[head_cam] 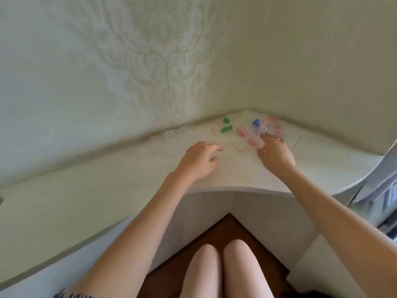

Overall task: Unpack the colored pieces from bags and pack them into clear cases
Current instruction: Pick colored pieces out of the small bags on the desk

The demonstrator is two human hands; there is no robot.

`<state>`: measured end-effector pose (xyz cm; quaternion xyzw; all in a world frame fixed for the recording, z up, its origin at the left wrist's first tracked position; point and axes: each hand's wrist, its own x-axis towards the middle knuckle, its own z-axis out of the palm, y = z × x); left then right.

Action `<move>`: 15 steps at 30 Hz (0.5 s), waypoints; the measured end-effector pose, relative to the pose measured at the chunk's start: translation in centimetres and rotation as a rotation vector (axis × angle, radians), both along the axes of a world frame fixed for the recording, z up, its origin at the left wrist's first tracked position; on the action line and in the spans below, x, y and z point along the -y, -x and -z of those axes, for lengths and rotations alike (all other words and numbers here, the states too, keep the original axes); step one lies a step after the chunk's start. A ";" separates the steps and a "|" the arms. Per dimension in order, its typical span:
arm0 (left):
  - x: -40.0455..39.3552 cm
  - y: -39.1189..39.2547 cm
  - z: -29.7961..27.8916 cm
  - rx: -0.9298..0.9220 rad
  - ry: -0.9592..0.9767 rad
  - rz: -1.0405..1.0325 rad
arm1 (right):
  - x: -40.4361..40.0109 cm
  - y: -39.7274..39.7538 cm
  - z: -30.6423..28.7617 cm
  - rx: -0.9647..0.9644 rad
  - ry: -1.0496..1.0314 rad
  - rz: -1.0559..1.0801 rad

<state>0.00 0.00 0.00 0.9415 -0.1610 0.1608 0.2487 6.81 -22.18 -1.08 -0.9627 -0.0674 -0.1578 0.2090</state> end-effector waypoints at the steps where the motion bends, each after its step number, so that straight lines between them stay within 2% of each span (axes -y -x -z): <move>1: 0.9 -0.7 0.2 -0.040 -0.012 0.019 | 0.3 -0.1 0.1 -0.021 0.038 0.043; 5: 4.1 -4.1 1.5 -0.094 -0.065 0.083 | 0.6 -0.7 1.6 -0.097 -0.027 0.090; 7: 5.0 -6.2 2.5 -0.087 -0.082 0.103 | 0.6 -0.7 1.6 -0.052 -0.062 0.126; 11: 5.3 -7.4 3.6 -0.055 -0.021 0.124 | 0.5 -0.2 1.1 0.067 0.018 0.131; 13: 5.0 -7.2 3.6 0.030 0.078 0.112 | 0.3 -0.2 1.3 0.267 -0.096 0.115; 15: 4.7 -6.5 3.0 0.036 0.343 0.078 | -0.5 -0.1 1.2 0.378 -0.423 0.042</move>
